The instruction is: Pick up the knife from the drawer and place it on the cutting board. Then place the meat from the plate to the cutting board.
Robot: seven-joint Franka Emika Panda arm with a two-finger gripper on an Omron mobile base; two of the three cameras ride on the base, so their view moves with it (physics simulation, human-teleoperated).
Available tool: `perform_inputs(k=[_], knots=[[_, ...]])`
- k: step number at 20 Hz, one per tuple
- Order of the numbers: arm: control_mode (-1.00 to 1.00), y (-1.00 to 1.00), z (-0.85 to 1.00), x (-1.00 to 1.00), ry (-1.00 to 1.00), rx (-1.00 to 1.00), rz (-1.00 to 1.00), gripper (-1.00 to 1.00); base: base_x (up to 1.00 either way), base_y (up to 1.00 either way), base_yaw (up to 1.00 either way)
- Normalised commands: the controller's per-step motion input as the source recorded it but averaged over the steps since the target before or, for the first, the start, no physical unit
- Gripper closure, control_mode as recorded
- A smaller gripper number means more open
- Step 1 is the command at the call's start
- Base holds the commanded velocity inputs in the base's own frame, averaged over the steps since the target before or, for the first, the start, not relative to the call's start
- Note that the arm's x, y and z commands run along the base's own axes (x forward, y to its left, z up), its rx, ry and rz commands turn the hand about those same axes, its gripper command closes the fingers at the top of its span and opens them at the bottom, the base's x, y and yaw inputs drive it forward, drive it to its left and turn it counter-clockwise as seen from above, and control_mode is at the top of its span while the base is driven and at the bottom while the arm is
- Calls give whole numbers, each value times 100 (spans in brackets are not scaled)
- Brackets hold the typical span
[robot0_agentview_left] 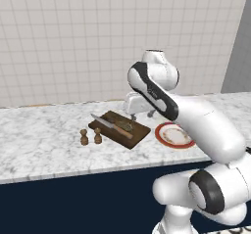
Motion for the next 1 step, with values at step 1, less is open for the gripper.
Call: perform_inputs(k=[1], knots=[[-100, -1, 26, -100, -7, 6, 0, -100, 0, 0, 0]])
